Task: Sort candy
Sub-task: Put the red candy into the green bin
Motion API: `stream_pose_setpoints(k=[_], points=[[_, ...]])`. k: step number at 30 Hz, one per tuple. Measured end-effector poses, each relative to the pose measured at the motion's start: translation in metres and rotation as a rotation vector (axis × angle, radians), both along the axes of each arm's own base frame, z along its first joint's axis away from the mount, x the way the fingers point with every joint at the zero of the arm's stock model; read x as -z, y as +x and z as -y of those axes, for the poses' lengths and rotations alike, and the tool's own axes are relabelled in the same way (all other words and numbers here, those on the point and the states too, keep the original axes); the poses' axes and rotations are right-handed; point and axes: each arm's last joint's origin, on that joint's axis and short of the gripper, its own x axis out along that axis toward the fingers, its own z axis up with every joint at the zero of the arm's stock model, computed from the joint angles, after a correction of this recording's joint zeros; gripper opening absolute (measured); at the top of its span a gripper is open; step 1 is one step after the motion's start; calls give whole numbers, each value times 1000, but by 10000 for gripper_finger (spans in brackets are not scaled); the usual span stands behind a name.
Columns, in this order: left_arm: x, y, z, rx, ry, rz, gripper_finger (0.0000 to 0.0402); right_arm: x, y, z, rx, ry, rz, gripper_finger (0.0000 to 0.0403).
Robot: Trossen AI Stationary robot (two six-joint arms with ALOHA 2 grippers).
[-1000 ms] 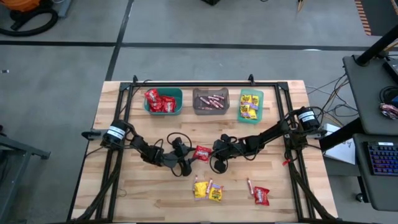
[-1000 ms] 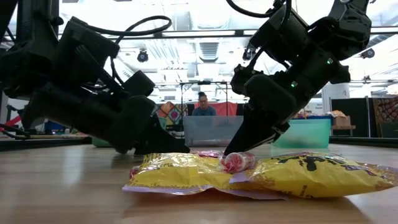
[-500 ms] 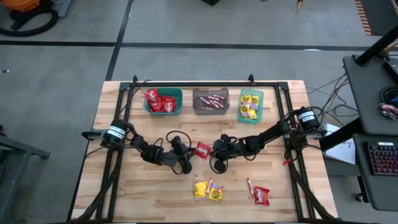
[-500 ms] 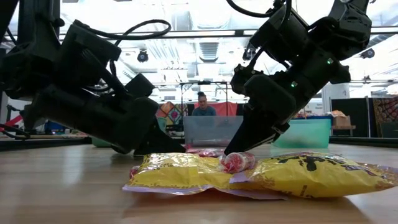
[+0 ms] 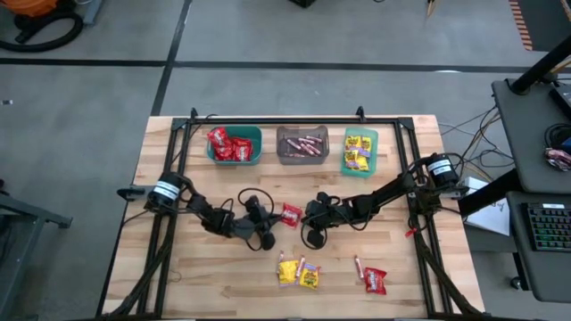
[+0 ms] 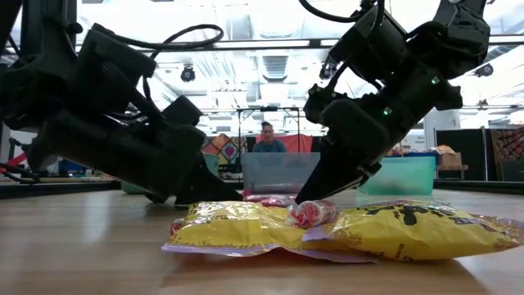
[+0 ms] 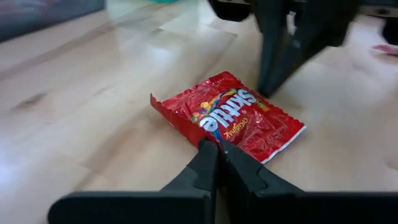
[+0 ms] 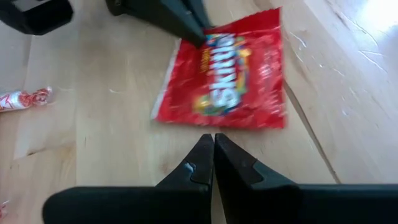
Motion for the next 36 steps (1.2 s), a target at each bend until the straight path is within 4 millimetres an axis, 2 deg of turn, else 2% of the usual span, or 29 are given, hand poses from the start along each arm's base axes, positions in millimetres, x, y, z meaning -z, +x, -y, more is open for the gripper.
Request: stream_pose_setpoints(k=[11, 22, 29, 36], points=[[-18, -4, 6, 31, -21, 54, 0, -19, -2, 2, 63, 1, 45, 9], [-41, -23, 0, 1, -8, 83, 0, -30, -6, 3, 80, -17, 42, 9], [-40, -29, 2, 20, 28, 29, 0, -31, -6, 2, 51, -28, 46, 9], [-30, -34, 2, 38, -34, -80, 0, -33, -3, -1, 13, -32, 96, 9]])
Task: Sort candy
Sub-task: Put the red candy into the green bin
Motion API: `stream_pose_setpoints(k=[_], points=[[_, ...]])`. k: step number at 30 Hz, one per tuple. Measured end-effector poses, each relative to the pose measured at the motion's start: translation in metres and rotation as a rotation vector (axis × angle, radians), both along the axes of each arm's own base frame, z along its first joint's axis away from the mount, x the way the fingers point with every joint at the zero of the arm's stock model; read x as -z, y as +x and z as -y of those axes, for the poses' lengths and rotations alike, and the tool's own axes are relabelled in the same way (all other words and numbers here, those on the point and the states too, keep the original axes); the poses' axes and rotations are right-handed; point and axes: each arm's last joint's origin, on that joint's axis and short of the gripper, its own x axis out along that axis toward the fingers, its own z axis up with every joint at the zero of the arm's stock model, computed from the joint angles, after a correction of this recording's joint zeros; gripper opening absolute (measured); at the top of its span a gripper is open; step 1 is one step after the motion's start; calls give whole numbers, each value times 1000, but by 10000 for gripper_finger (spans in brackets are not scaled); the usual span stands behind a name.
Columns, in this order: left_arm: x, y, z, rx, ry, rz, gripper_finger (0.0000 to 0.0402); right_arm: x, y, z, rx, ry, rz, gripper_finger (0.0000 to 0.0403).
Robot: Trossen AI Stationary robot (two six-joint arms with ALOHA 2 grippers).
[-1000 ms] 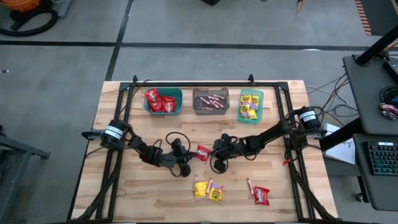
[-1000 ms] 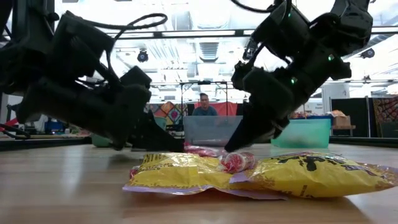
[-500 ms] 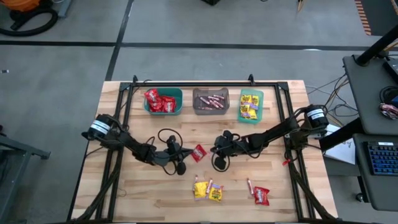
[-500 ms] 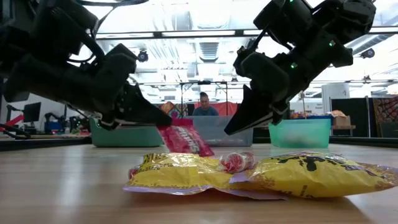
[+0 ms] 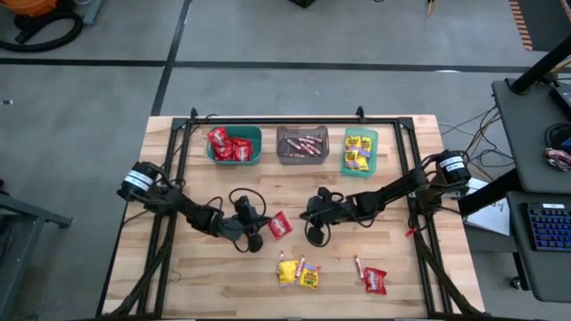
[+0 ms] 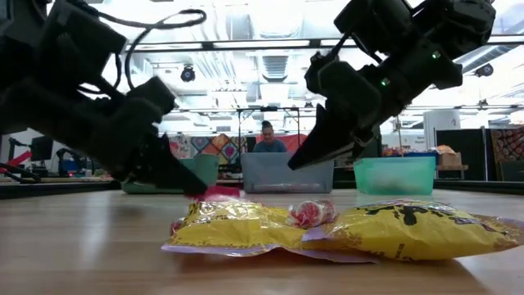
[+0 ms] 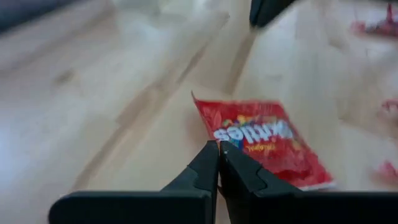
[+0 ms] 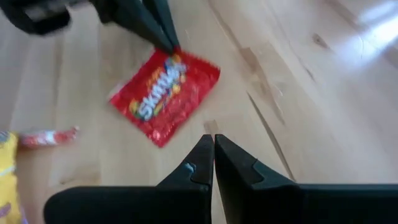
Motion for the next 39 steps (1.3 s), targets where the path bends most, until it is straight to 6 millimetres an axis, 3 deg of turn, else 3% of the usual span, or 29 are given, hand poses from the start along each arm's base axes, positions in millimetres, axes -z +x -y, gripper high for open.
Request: stream_pose_setpoints(k=[5, 9, 16, 21, 26, 32, 39], points=[[-2, -4, -1, 6, -34, -42, 0, -1, 2, -5, -24, 1, 32, 9], [-15, -7, -2, 17, -15, -45, 10, 2, 3, -5, -22, 0, 26, 9], [-33, -19, -7, 38, 34, -130, 70, 6, 6, -5, -23, -1, 21, 9], [-42, -23, -1, 112, -60, -126, 115, 3, 8, -6, -31, -7, 48, 9], [-36, -25, 5, 75, -142, -133, 162, 3, 9, -6, -34, -10, 60, 9], [-14, -25, 10, 34, -153, -172, 222, 13, 14, -7, -46, -25, 77, 9], [1, -10, 15, -15, -128, -91, 250, 28, 19, -8, -50, -28, 78, 9]])
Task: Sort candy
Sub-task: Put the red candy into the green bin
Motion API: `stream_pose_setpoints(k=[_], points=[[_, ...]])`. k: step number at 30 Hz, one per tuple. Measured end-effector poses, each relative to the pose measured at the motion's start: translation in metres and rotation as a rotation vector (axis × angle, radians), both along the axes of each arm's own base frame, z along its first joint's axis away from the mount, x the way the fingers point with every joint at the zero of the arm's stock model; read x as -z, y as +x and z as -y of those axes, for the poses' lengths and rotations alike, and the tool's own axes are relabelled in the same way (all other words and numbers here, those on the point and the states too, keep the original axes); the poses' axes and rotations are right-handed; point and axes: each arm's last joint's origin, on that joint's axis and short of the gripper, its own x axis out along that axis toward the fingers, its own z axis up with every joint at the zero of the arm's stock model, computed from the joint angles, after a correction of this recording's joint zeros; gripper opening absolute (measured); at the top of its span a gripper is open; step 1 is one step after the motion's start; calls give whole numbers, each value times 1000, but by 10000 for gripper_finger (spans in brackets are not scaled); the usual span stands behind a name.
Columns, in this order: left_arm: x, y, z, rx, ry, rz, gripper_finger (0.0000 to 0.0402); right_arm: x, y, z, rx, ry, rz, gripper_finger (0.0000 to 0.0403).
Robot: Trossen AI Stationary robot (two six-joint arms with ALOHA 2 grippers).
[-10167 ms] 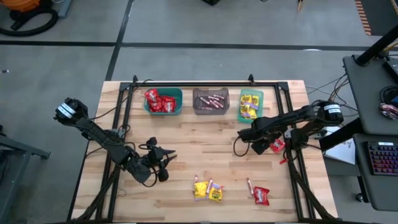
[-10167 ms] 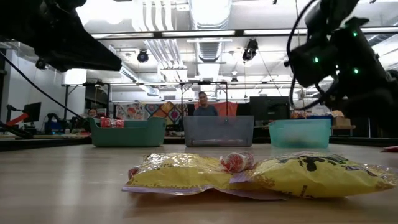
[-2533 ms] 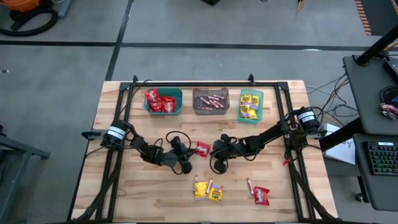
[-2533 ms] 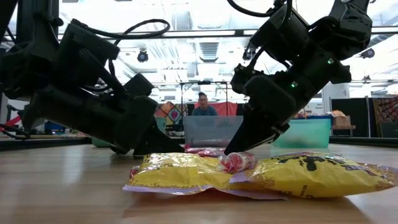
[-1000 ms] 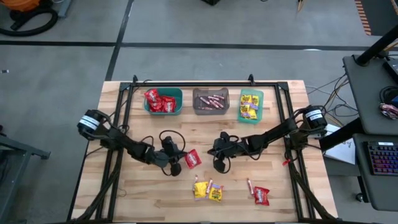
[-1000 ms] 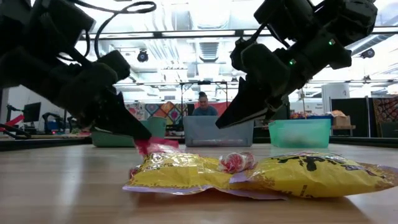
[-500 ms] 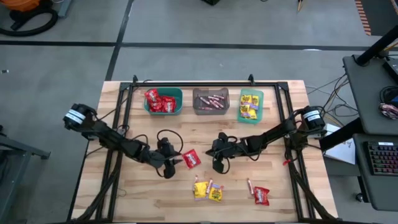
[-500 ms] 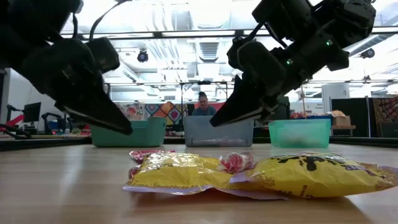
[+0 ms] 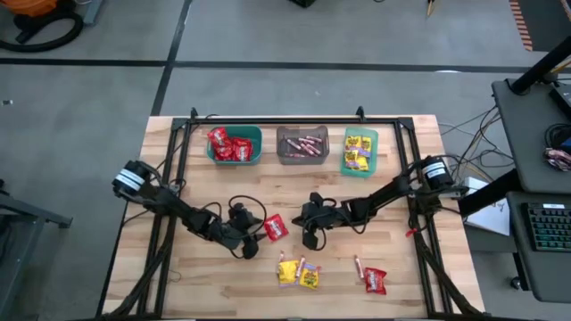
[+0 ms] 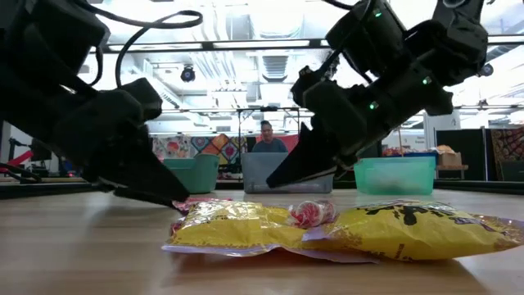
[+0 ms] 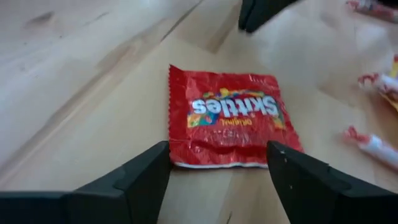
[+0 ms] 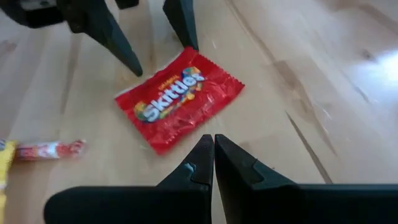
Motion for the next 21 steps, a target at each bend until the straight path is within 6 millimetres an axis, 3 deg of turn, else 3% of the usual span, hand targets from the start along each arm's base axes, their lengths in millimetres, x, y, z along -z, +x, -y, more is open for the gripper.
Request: stream_pose_setpoints(k=[13, 21], points=[[6, 11, 4, -67, -29, 74, 239, 21, 38, -10, -71, 18, -21, 9], [8, 8, 6, -95, -82, 89, 231, 25, 47, -11, -52, 0, -63, 9]])
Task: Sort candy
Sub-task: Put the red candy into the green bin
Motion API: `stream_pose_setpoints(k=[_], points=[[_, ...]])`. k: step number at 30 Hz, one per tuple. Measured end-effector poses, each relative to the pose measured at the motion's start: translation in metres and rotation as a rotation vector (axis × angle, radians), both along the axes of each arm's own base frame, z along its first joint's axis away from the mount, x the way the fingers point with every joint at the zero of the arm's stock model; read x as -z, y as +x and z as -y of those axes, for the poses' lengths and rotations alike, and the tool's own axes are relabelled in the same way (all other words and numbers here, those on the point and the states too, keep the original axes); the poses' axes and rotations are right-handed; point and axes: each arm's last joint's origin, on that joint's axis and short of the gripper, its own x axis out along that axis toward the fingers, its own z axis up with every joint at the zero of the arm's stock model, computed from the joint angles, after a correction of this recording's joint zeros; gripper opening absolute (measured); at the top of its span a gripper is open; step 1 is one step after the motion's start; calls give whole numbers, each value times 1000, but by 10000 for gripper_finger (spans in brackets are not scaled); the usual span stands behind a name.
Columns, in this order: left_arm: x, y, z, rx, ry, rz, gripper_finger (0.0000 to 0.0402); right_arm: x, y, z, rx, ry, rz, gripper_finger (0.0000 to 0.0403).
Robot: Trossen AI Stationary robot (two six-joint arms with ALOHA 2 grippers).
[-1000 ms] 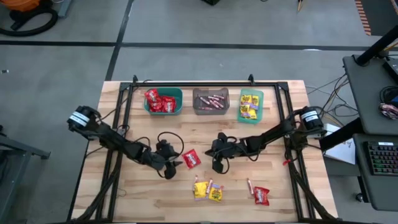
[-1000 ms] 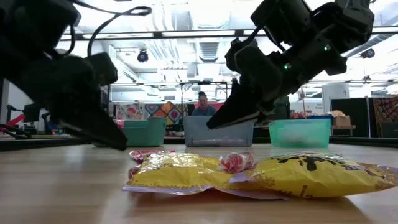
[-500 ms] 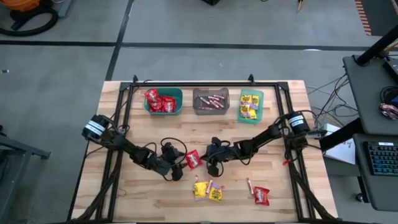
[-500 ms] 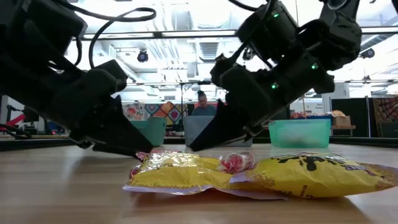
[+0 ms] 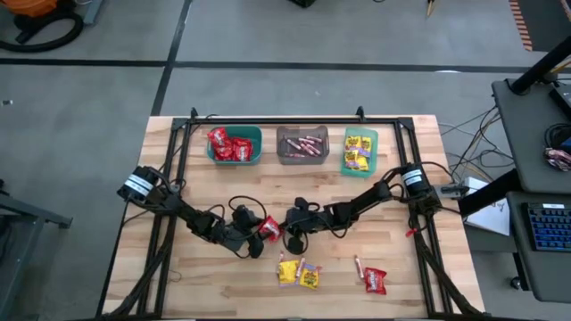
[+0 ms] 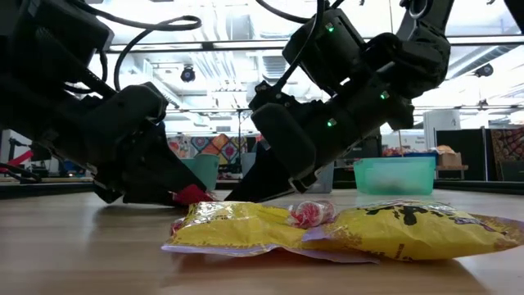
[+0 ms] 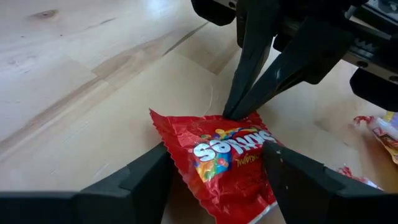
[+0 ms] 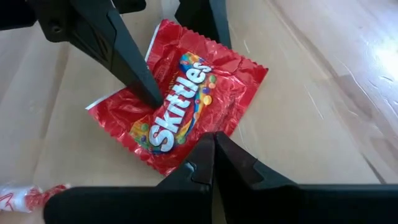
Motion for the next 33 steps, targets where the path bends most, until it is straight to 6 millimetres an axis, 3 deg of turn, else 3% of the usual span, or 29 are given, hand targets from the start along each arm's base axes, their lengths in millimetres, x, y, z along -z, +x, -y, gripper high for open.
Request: stream_pose_setpoints(k=[8, 20, 28, 33], points=[[0, 1, 0, -10, 8, 4, 207, 0, 0, 0, -8, 2, -1, 9], [-1, 1, 1, -2, -12, 5, 10, -10, -2, -1, -39, -5, -12, 9], [-19, -1, 0, 36, 9, 10, 2, -46, -16, 3, 1, -70, -82, 9], [-39, -5, -13, -9, 58, -17, 1, -69, -25, 7, 40, -103, -93, 9]])
